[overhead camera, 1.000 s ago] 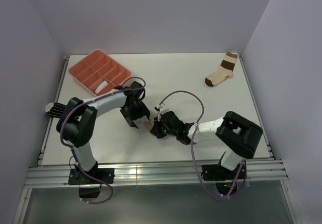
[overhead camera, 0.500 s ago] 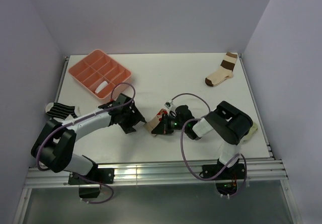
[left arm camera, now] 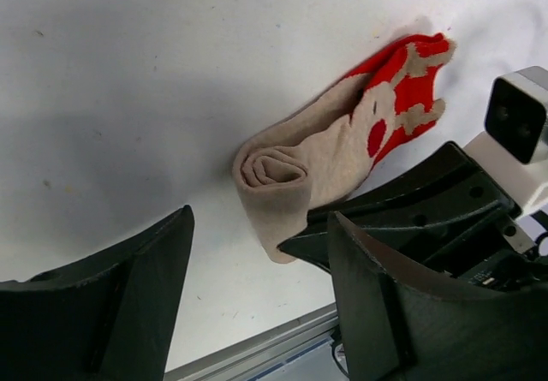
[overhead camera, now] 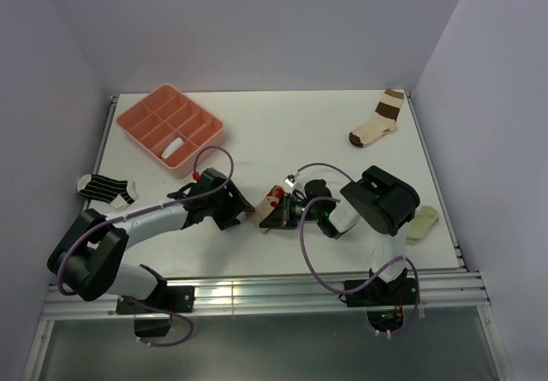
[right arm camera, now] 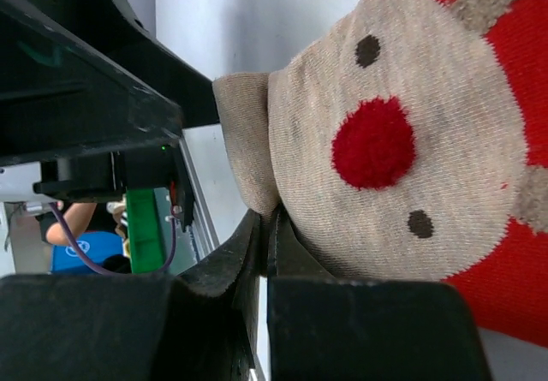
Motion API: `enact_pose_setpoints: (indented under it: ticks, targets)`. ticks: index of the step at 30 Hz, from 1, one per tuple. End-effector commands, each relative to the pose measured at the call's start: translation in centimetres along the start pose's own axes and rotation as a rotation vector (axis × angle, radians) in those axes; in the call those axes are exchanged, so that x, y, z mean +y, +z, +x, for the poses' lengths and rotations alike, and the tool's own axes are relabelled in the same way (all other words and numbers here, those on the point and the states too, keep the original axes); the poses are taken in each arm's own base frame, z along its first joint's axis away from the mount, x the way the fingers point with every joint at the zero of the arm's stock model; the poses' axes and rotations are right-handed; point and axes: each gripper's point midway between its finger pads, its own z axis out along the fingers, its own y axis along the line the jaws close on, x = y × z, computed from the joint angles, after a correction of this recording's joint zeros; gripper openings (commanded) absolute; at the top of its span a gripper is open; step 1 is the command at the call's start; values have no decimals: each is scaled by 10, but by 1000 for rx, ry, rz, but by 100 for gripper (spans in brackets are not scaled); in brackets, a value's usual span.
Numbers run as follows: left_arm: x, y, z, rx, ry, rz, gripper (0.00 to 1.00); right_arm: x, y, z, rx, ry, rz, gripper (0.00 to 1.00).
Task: Roll the socks
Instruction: Roll the sock at the center of the board.
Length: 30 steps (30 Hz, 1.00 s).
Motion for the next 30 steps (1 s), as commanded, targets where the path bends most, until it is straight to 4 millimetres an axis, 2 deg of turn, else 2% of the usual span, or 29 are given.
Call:
enact_pose_setpoints:
  ticks: [1,11,15,23,27,29,30]
  targets:
    - [-13,7,-1,3,20,33,68,-31,-8,23,48,98,94,0]
    - [-3,15,4,19,31,23,61,-36,-7,23,40,136,94,0]
    - [2,18,5,26,43,9,53,-36,-7,23,38,150,86,0]
    - [15,28,8,40,59,-29,44,-37,-6,22,39,162,77,0]
    - [25,35,9,54,73,-90,40,-37,-5,20,39,151,81,0]
    - [21,37,5,52,83,-103,38,-36,-4,18,38,140,83,0]
    - [26,38,7,65,90,-135,35,-37,-3,17,37,136,85,0]
